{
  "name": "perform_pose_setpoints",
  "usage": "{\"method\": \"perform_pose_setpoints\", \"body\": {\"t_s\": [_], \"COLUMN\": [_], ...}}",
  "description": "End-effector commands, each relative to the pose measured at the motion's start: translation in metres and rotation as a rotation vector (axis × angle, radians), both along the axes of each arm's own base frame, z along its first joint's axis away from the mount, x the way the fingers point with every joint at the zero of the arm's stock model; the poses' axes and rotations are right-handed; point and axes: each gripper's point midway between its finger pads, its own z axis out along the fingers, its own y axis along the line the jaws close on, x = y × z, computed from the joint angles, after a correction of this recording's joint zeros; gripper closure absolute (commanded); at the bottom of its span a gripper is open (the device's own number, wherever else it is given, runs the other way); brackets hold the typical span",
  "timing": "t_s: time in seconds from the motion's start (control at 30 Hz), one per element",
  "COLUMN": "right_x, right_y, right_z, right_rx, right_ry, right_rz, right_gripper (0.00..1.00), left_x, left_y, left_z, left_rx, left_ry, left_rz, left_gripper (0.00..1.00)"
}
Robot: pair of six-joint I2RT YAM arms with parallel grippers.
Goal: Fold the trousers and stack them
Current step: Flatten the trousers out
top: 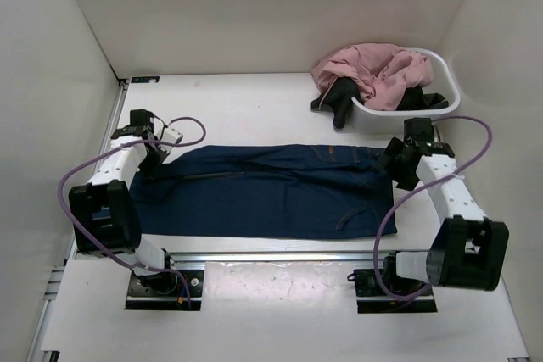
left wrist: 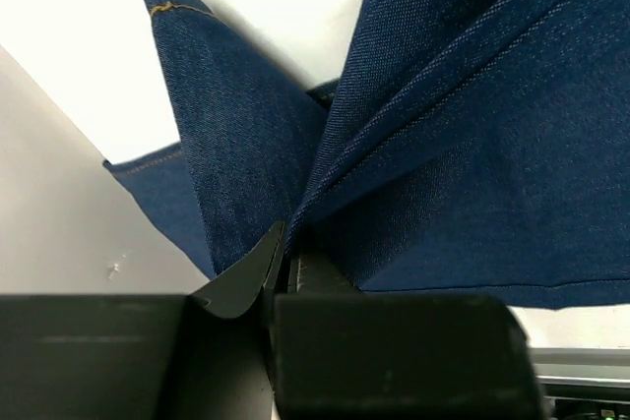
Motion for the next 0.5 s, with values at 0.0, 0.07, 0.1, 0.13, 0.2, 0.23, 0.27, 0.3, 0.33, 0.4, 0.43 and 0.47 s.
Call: {"method": "perform_pose_setpoints", "body": {"t_s": [0.0, 0.07, 0.1, 0.13, 0.2, 0.23, 0.27, 0.3, 0.33, 0.4, 0.43, 0.47], "right_x": [0.004, 0.004, 0.006, 0.024, 0.039, 0.044, 0.054, 0.056, 0.060, 0.062, 0.062, 0.058], "right_y": [-0.014, -0.029, -0.031, -0.027, -0.021, -0.022, -0.023, -0.024, -0.025, -0.029, -0.028, -0.028], "right_z": [0.043, 0.061, 0.065, 0.068, 0.065, 0.048, 0.052, 0.047, 0.032, 0.018, 0.014, 0.007], "right_rx": [0.007, -0.029, -0.029, 0.005, 0.029, 0.014, 0.005, -0.017, -0.030, -0.043, -0.039, -0.040], "right_ry": [-0.106, -0.150, -0.173, -0.226, -0.224, -0.152, -0.146, -0.112, -0.053, 0.019, 0.041, 0.076], "right_rz": [-0.244, -0.358, -0.382, -0.369, -0.328, -0.314, -0.297, -0.258, -0.240, -0.227, -0.213, -0.212], "right_gripper": [0.23, 0.19, 0.19, 0.18, 0.18, 0.18, 0.17, 0.17, 0.17, 0.17, 0.17, 0.17], "left_x": [-0.012, -0.014, -0.018, -0.018, -0.020, -0.020, -0.017, -0.017, -0.014, -0.012, -0.009, -0.009], "left_y": [0.002, 0.002, 0.000, 0.000, -0.005, -0.005, -0.004, -0.004, -0.004, -0.004, -0.002, -0.001], "left_z": [0.004, 0.004, 0.000, -0.001, -0.004, -0.004, -0.005, -0.005, -0.001, 0.001, 0.005, 0.005], "left_rx": [0.009, 0.009, -0.003, -0.006, -0.030, -0.030, -0.030, -0.030, -0.029, -0.028, -0.017, -0.017], "left_ry": [-0.019, -0.019, -0.007, -0.008, -0.003, -0.003, -0.002, -0.002, -0.012, -0.021, -0.031, -0.031], "left_rz": [0.029, 0.029, 0.026, 0.035, 0.038, 0.038, 0.038, 0.038, 0.038, 0.038, 0.041, 0.041], "left_gripper": [0.86, 0.86, 0.86, 0.86, 0.86, 0.86, 0.86, 0.86, 0.86, 0.86, 0.86, 0.86]}}
